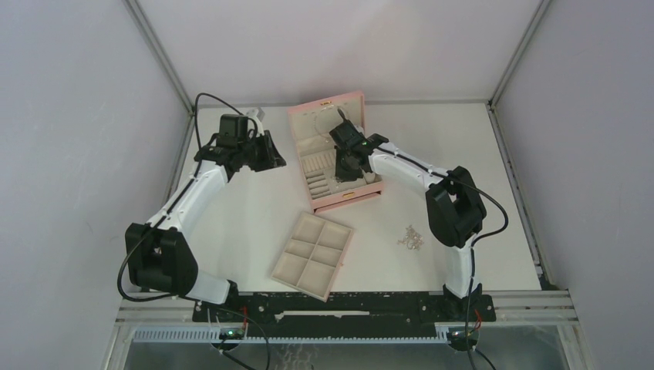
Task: Organize the mixed jewelry
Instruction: Pick up the jewelry from the jewelry box.
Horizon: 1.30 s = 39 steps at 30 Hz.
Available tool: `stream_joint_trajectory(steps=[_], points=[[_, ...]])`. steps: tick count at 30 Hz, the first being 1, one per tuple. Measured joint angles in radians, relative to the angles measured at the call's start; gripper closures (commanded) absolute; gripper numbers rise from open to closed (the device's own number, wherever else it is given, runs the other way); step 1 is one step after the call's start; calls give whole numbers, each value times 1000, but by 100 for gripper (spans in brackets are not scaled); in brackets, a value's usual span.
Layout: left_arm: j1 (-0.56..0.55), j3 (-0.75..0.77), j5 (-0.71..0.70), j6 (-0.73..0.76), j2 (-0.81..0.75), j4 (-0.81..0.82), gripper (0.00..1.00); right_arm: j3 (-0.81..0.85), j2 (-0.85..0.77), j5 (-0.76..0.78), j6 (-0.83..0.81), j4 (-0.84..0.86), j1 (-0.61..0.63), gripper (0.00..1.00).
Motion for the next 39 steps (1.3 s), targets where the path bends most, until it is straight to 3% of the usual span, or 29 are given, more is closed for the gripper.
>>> stream_joint_trajectory(steps=[3, 8, 22, 30, 39], points=[[0, 0, 0, 0, 0, 0, 71, 1, 0, 3, -1, -4, 0, 86], [0, 0, 0, 0, 0, 0, 71, 1, 0, 6, -4, -4, 2, 100], [0, 0, 0, 0, 0, 0, 71, -24, -48, 56, -12, -6, 4, 100], [0, 0, 0, 0, 0, 0, 71, -146, -241, 85, -19, 8, -34, 100], [-38, 3, 10, -1, 0, -3, 66, -314, -446, 123, -26, 9, -160, 100]])
